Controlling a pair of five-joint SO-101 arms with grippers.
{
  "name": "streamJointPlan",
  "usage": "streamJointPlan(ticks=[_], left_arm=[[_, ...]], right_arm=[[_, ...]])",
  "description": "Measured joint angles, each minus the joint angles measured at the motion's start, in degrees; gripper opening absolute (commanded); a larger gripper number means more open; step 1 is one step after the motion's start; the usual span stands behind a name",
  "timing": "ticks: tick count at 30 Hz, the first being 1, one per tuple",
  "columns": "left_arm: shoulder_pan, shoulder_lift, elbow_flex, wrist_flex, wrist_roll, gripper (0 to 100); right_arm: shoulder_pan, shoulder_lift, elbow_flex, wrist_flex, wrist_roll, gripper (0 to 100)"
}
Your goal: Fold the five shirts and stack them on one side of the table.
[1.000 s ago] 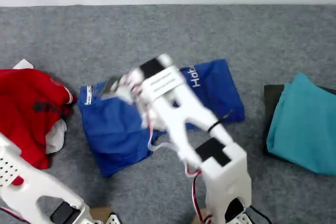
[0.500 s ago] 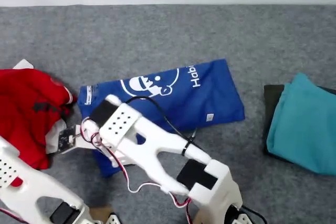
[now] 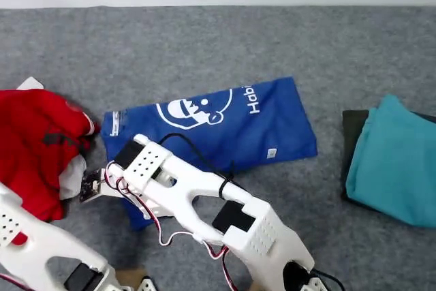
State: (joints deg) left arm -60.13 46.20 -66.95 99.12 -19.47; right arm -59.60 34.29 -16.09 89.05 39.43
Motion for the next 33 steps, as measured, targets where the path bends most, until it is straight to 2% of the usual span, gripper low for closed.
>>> streamJointPlan(ticks=[13, 19, 21, 26, 33], left_arm=[[-0.79, 0.0, 0.0, 0.0, -0.35, 5], [-0.79, 0.0, 0.0, 0.0, -0.35, 5], [-0.79, 0.0, 0.0, 0.0, -0.35, 5], [-0.79, 0.0, 0.0, 0.0, -0.35, 5], [-0.79, 0.0, 0.0, 0.0, -0.35, 5]], right_arm=[[6.95, 0.0, -6.59, 0.09, -1.49, 0.9], [12.04, 0.0, -10.64, -4.22, -1.49, 1.0], [13.89, 0.0, -10.64, -6.07, -1.76, 4.3], [17.67, 0.0, -10.64, -10.02, -1.76, 20.3], [23.21, 4.13, -12.66, -15.47, -1.76, 21.7]])
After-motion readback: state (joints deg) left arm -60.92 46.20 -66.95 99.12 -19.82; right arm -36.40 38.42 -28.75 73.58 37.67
